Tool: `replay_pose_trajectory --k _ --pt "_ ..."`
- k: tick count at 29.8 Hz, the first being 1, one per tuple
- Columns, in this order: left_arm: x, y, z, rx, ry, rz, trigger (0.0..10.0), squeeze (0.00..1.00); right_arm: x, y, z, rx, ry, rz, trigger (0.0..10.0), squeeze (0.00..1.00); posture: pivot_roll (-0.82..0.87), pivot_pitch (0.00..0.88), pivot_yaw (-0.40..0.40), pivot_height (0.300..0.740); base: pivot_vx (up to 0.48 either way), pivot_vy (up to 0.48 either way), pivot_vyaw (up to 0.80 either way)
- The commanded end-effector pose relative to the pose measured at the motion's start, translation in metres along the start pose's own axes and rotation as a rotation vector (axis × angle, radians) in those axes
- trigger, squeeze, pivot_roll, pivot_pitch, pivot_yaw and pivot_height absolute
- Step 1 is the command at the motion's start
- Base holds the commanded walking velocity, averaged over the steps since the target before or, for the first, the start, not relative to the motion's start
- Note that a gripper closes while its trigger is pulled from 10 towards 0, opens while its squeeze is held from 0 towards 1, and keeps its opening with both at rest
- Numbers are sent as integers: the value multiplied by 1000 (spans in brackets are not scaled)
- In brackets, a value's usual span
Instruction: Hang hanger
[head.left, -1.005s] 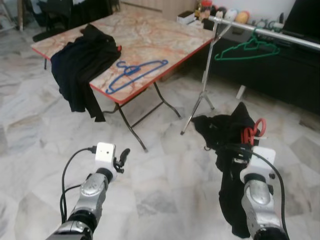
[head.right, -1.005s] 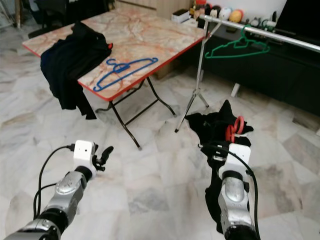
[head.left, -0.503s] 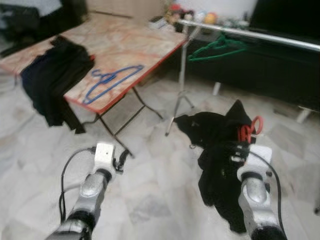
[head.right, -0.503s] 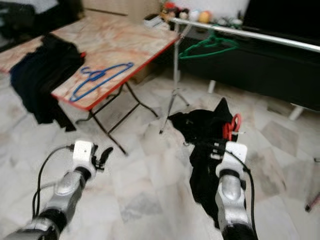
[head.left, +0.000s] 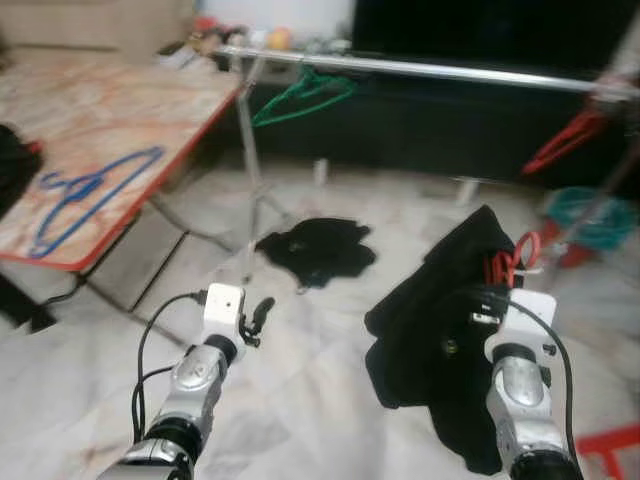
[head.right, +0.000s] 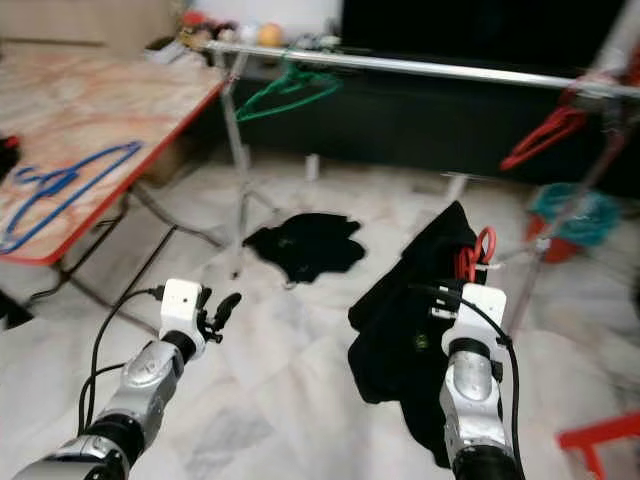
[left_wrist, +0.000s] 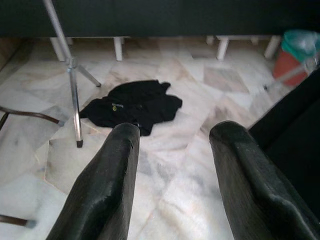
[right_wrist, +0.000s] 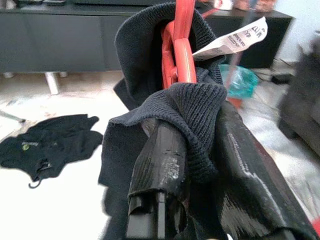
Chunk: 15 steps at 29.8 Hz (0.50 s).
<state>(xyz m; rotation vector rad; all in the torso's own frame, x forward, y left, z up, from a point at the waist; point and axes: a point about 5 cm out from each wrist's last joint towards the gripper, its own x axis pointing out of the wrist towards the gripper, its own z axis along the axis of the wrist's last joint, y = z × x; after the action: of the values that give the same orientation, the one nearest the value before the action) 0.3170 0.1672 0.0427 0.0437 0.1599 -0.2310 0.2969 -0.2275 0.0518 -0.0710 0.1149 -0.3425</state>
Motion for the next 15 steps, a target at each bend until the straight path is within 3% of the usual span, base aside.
replay_pose_trajectory --k 1,9,15 --pt "2 -3 3 -6 -11 -10 10000 0 4 0 11 1 -51 -1 10000 0 -80 0 31 740 0 0 -800" --pt "3 -6 3 -24 -14 -20 10000 0 4 -3 12 23 -58 -7 10000 0 -83 0 27 740 0 0 -772" --pt "3 -6 0 -29 5 -10 10000 0 4 1 12 -3 -63 30 10000 0 -83 0 25 740 0 0 0"
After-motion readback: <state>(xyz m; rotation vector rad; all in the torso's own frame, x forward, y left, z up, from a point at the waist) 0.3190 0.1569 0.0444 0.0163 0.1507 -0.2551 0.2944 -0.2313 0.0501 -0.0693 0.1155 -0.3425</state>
